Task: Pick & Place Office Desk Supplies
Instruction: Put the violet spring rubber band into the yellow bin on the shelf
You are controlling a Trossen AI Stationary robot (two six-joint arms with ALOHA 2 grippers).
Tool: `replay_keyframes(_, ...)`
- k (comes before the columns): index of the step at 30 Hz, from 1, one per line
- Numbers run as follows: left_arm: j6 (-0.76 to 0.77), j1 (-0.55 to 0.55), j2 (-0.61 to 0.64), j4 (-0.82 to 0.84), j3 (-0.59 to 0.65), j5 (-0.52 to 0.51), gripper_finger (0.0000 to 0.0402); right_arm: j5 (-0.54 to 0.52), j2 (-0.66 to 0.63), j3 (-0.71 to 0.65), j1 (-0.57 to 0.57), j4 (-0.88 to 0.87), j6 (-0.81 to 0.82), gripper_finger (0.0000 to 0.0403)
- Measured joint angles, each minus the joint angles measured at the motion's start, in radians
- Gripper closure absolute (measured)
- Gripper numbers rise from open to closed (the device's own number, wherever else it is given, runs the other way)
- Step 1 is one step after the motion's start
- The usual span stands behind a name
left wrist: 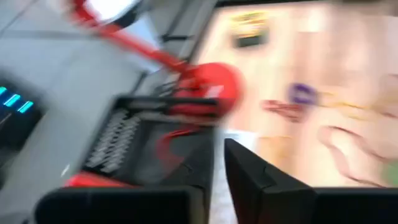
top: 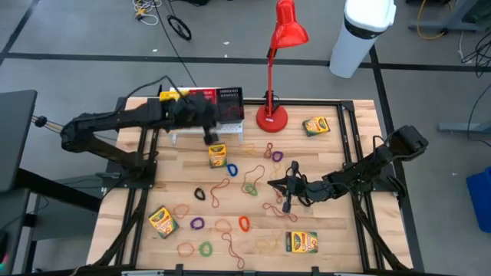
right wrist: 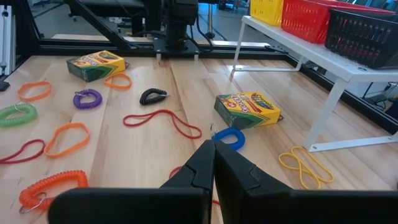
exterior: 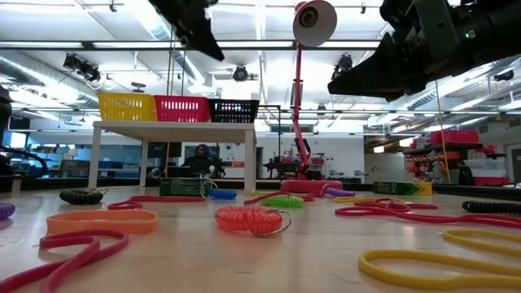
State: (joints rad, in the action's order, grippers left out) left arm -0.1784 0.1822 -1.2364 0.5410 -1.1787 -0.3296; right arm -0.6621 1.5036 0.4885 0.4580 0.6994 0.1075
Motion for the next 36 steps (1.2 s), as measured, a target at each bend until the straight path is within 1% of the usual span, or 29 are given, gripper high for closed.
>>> replay_keyframes(2, -0.021, -0.073, 0.012, -0.012, 0.033, 0.017, 0.0381, 0.000, 0.000, 0.000, 0.000, 0.000, 0.001, 0.0382)
replay_keyframes(4, -0.042, -0.139, 0.019, -0.080, 0.081, 0.020, 0.0394, 0.000, 0.000, 0.000, 0.000, 0.000, 0.015, 0.0382)
replay_keyframes(6, -0.056, -0.197, 0.029, -0.149, 0.149, 0.019, 0.0395, 0.000, 0.000, 0.000, 0.000, 0.000, 0.022, 0.0382)
replay_keyframes(8, -0.069, -0.245, 0.034, -0.257, 0.229, 0.019, 0.0392, 0.000, 0.000, 0.000, 0.000, 0.000, 0.026, 0.0382)
replay_keyframes(10, -0.066, -0.282, 0.039, -0.382, 0.321, 0.019, 0.0387, 0.000, 0.000, 0.000, 0.000, 0.000, 0.027, 0.0382)
replay_keyframes(12, -0.050, -0.317, 0.039, -0.526, 0.420, 0.048, 0.0385, 0.000, 0.000, 0.000, 0.000, 0.000, 0.041, 0.0382)
replay_keyframes(14, -0.040, -0.346, 0.038, -0.689, 0.520, 0.092, 0.0385, 0.000, 0.000, 0.000, 0.000, 0.000, 0.055, 0.0382)
replay_keyframes(16, -0.020, -0.371, 0.029, -0.877, 0.618, 0.113, 0.0387, 0.000, 0.000, 0.000, 0.000, 0.000, 0.061, 0.0382)
replay_keyframes(21, 0.046, -0.420, 0.011, -1.276, 0.823, 0.111, 0.0389, -0.001, 0.000, 0.000, 0.000, 0.000, 0.062, 0.0381)
replay_keyframes(24, 0.067, -0.436, -0.009, -1.408, 0.904, 0.097, 0.0389, -0.004, 0.000, 0.001, 0.000, -0.013, 0.088, 0.0381)
replay_keyframes(26, 0.075, -0.438, -0.014, -1.437, 0.931, 0.097, 0.0389, -0.007, -0.001, 0.021, 0.000, -0.091, 0.129, 0.0381)
replay_keyframes(28, 0.086, -0.438, -0.014, -1.439, 0.946, 0.095, 0.0389, -0.007, -0.001, 0.067, 0.000, -0.216, 0.179, 0.0381)
replay_keyframes(31, 0.092, -0.436, -0.027, -1.440, 0.952, 0.094, 0.0389, -0.010, -0.001, 0.168, 0.000, -0.493, 0.274, 0.0381)
replay_keyframes(33, 0.098, -0.436, -0.034, -1.443, 0.953, 0.094, 0.0389, -0.042, -0.001, 0.235, 0.000, -0.674, 0.348, 0.0381)
replay_keyframes(36, 0.110, -0.436, -0.049, -1.439, 0.952, 0.094, 0.0389, -0.067, -0.001, 0.302, 0.001, -0.882, 0.478, 0.0381)
